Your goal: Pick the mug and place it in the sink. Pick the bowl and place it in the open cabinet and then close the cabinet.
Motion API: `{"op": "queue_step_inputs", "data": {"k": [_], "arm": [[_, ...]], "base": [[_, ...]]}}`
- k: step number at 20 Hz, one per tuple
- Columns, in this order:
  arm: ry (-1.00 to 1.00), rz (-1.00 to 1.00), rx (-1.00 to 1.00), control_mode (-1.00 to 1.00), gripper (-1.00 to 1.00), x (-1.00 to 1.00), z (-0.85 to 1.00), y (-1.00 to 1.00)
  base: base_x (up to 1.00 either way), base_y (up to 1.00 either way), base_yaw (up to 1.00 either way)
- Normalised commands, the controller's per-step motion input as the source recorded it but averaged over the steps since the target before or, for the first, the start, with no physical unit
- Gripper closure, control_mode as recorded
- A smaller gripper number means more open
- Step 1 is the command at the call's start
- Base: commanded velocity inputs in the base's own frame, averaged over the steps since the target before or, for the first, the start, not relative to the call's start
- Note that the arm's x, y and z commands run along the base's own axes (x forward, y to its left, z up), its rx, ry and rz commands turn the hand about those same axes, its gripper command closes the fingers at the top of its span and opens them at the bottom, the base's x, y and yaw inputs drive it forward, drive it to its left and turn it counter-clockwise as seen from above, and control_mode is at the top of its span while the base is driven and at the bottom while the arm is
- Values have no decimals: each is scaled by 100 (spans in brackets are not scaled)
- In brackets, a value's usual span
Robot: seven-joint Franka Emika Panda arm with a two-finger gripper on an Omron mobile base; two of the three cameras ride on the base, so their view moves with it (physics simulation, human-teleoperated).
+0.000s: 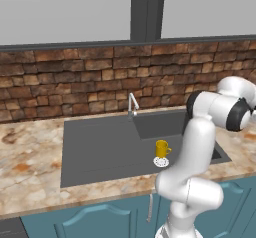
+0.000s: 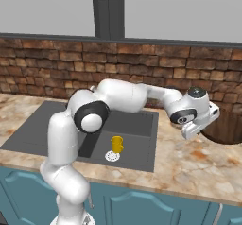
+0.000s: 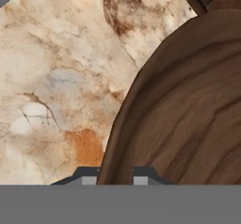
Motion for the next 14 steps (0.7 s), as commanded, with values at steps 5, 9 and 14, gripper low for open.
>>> {"op": "queue_step_inputs", "data": {"k": [5, 9, 14], "arm": [[1, 6, -4, -100, 100, -43, 65, 40], [0, 5, -9, -100, 100, -41, 79, 51], [0, 11, -5, -100, 100, -50, 57, 46]], "base": [[0, 0, 0], [0, 0, 0], [0, 0, 0]]}}
